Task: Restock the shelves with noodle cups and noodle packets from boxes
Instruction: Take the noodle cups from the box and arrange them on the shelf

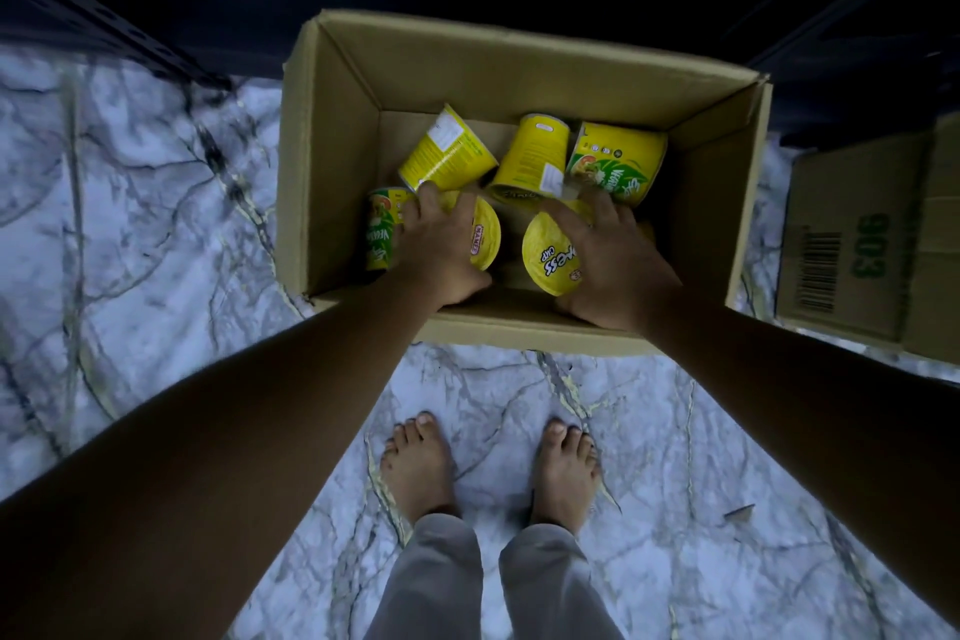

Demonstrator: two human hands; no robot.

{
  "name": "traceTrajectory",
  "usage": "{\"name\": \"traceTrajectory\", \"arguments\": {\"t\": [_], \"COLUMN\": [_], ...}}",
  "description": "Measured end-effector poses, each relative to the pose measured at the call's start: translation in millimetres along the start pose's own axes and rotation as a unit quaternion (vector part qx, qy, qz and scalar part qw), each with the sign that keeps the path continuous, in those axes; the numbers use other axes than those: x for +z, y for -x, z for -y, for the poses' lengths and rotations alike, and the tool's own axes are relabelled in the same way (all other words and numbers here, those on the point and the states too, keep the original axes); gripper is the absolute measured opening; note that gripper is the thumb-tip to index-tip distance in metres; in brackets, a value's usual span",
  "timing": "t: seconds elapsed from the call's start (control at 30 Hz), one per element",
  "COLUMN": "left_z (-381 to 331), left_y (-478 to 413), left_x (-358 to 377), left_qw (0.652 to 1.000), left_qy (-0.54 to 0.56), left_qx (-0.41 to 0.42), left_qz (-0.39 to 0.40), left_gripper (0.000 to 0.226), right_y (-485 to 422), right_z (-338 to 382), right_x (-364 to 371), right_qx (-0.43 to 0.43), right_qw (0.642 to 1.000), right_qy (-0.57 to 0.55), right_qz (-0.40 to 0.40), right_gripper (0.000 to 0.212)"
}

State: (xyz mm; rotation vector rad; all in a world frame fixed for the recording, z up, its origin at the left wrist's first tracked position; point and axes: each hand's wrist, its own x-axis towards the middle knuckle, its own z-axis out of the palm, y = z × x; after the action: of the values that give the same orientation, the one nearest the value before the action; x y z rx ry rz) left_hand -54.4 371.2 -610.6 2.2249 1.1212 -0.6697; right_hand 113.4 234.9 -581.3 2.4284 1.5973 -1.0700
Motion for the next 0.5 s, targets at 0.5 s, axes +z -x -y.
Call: {"name": "traceTrajectory", "arguments": {"t": [0.5], "left_z": [-70], "left_y": [254], "left_x": [-208], "left_qw": [0.978], "left_qy": [0.169], "left_qx": [0.052], "left_qz": [-0.112], "left_gripper": [0.114], "right_y": [204], "right_z": [86], "right_x": [-179], "right_qx": [-0.074], "right_qw": [0.943], "right_qy": [-0.254], "right_qz": [-0.2], "right_gripper": [0.103]}}
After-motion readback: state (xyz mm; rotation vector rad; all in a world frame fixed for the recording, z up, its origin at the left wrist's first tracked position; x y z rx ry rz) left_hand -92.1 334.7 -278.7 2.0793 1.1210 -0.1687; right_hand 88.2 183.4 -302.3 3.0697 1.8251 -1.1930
